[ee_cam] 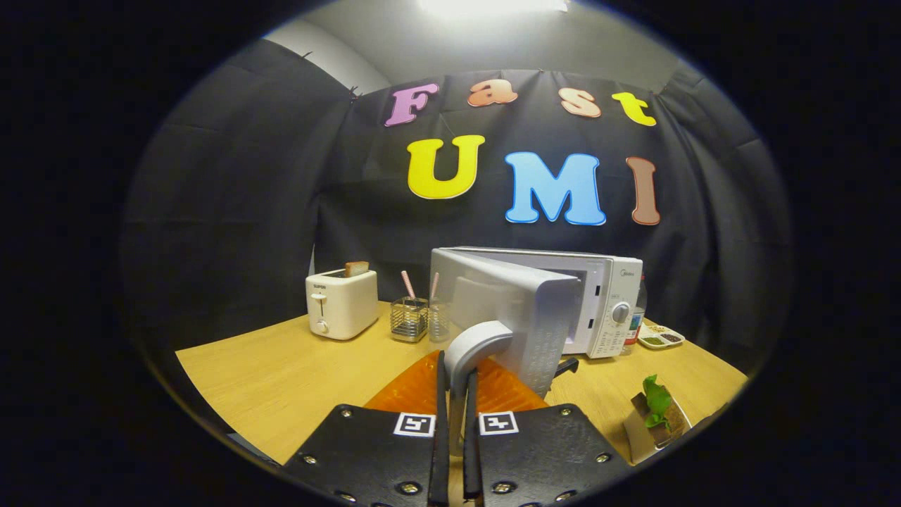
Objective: Open the microwave, put the food inside, and close the microwave door.
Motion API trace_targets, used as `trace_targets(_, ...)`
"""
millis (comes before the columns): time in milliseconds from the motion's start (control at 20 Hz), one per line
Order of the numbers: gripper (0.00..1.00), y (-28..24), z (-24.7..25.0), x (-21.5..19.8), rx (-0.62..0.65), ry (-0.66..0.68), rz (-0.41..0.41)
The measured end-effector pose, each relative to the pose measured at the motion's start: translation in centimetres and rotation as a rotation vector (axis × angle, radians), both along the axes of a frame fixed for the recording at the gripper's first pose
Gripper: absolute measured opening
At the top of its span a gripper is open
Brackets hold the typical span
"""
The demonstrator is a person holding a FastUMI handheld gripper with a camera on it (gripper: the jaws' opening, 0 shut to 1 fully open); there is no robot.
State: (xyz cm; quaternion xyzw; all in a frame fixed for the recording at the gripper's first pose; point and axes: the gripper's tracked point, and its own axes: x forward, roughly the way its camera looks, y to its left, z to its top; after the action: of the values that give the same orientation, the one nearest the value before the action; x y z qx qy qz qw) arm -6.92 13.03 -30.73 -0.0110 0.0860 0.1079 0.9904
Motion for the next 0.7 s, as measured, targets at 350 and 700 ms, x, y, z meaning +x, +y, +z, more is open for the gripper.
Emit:
trace_targets(350, 0.08, 4.5, 0.3, -0.9, 0.018, -0.013, -0.114)
trace_targets(700, 0.08, 9.1, 0.2, -1.6, -0.039, -0.056, -0.203)
